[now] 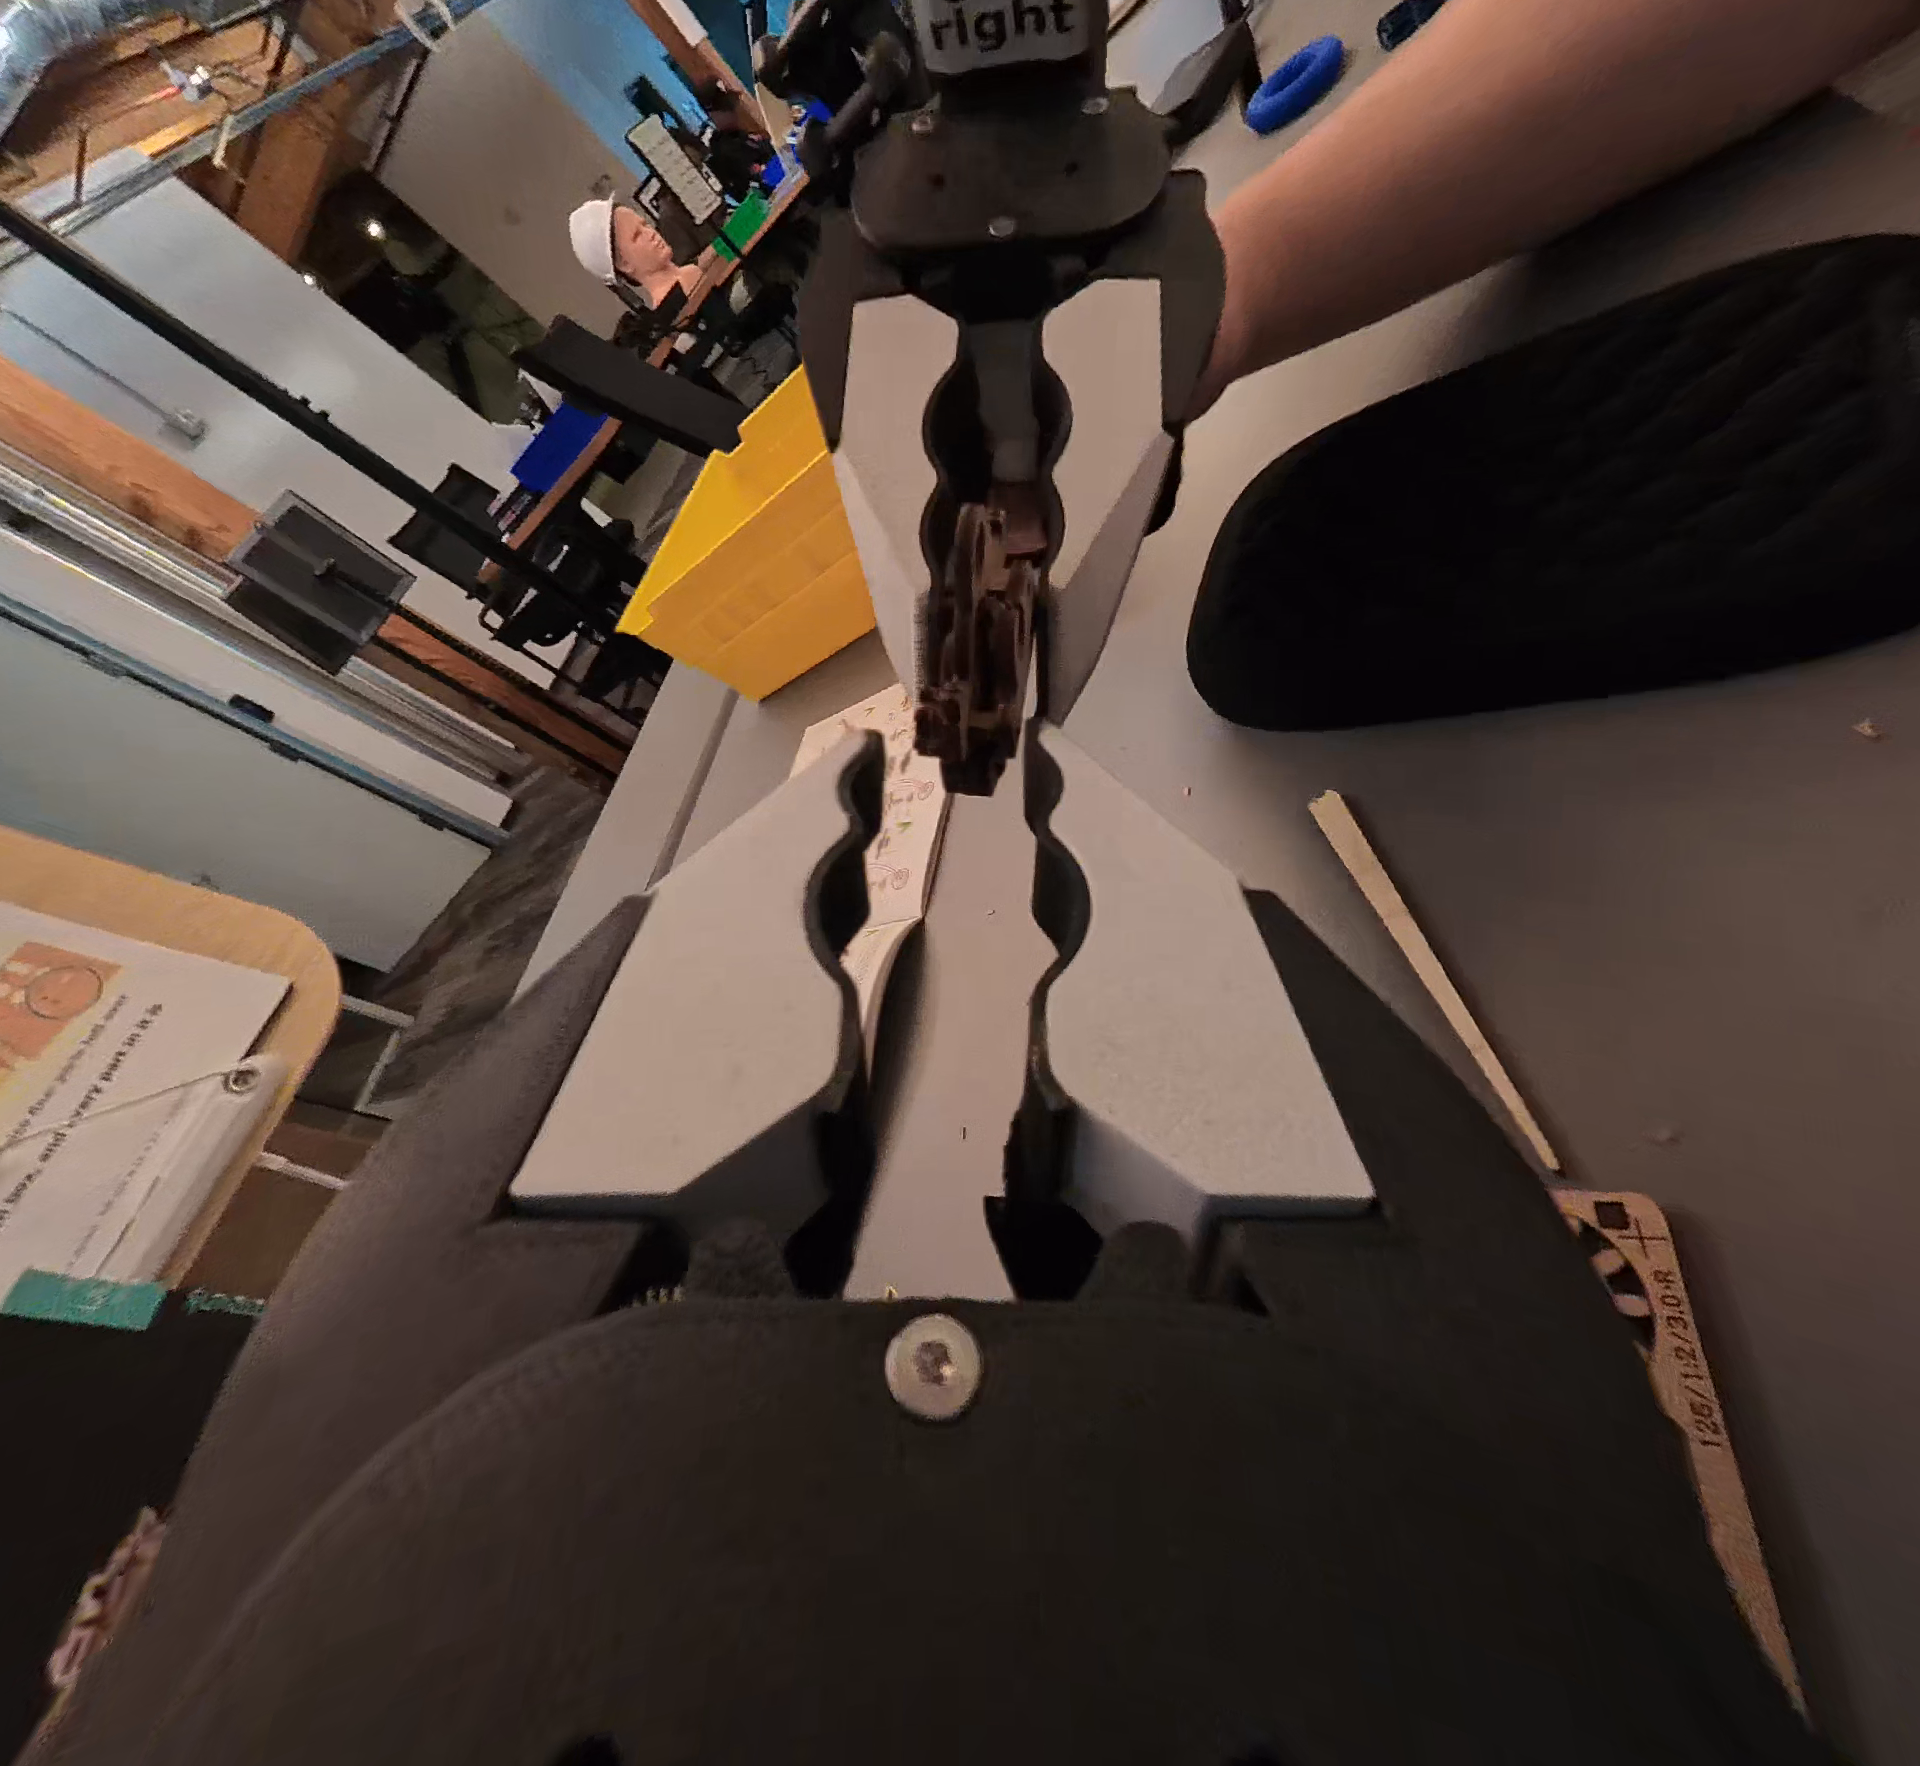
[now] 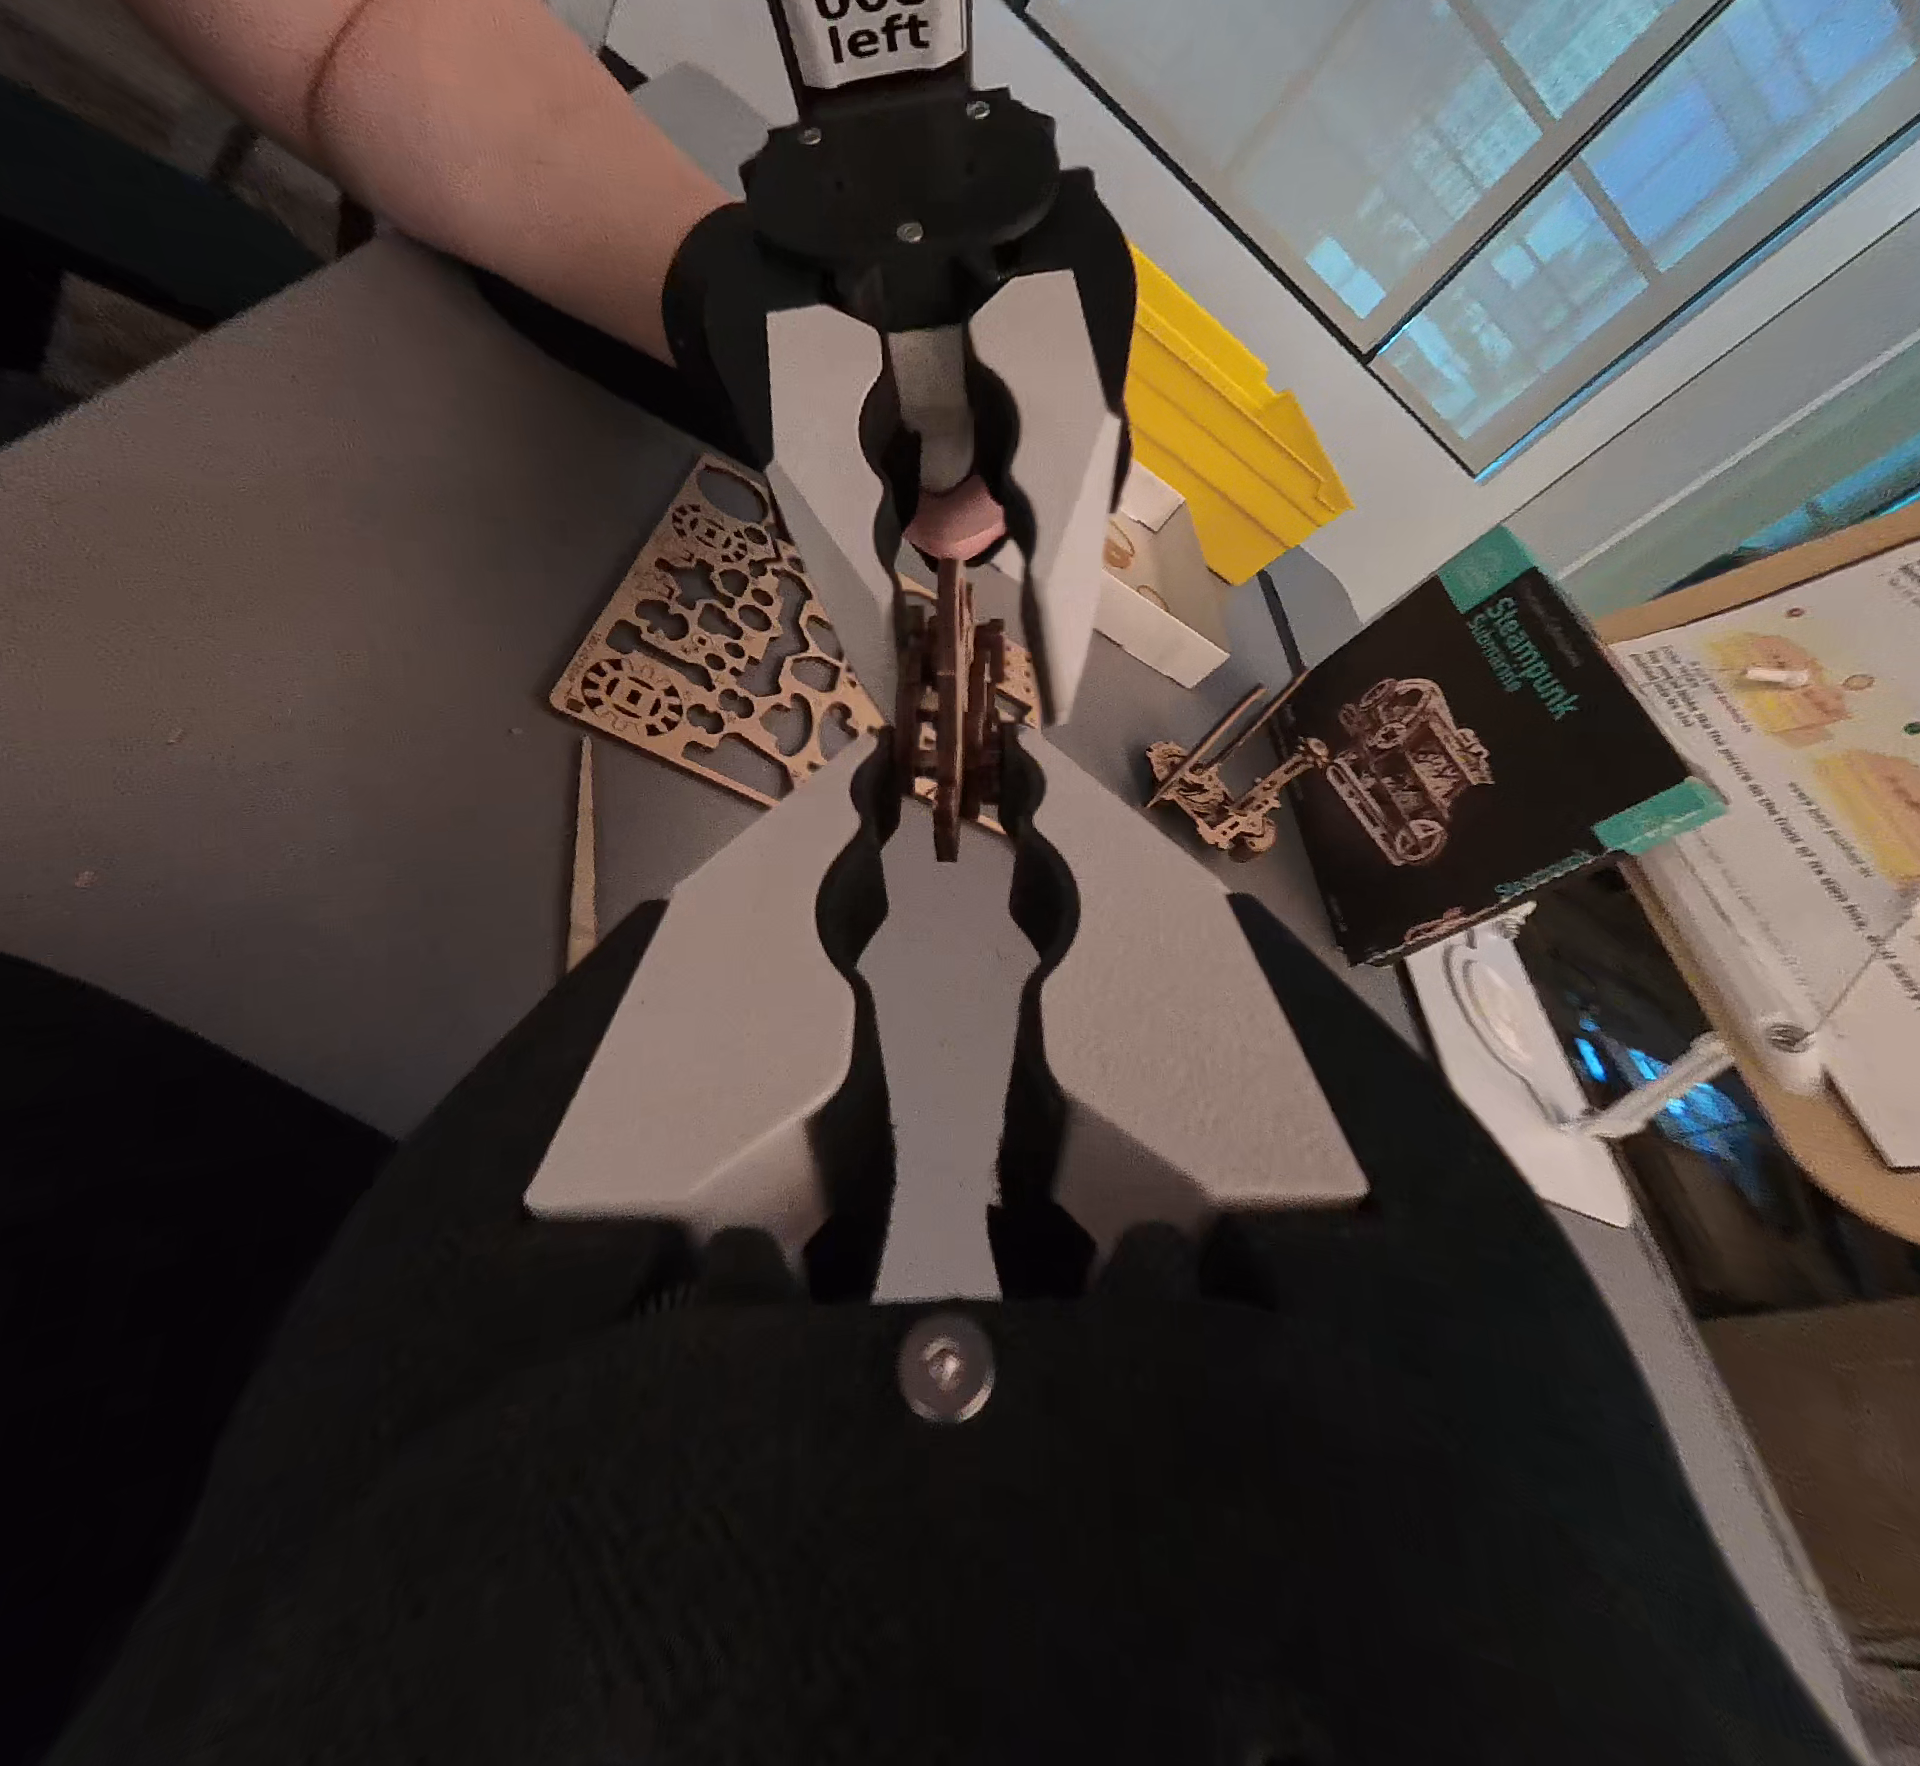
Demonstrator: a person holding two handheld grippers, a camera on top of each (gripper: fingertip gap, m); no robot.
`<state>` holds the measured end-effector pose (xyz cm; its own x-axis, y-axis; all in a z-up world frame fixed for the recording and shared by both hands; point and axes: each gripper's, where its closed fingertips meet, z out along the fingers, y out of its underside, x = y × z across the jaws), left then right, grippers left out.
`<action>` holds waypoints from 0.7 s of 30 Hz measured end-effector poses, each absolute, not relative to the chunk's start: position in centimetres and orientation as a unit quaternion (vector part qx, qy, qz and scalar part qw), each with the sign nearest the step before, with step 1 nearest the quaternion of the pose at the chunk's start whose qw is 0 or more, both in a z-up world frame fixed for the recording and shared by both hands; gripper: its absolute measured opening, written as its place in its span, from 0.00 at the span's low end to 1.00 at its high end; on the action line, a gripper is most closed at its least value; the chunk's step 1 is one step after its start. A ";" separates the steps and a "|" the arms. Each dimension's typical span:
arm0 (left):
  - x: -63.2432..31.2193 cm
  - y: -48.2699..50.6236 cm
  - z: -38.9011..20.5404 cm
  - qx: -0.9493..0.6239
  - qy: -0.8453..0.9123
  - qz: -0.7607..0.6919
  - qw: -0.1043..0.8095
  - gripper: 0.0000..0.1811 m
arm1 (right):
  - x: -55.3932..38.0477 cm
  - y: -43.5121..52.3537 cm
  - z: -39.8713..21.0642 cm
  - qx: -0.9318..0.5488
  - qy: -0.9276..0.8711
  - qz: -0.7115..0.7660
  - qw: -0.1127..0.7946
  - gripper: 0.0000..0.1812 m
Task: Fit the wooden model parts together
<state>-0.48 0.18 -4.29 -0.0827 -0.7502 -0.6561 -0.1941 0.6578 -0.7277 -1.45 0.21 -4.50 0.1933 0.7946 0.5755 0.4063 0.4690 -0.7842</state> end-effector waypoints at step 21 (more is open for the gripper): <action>-0.7 0.1 -3.8 -0.356 0.692 -0.247 0.577 0.09 | -1.6 0.4 -3.8 -0.523 -0.585 0.189 0.590 0.10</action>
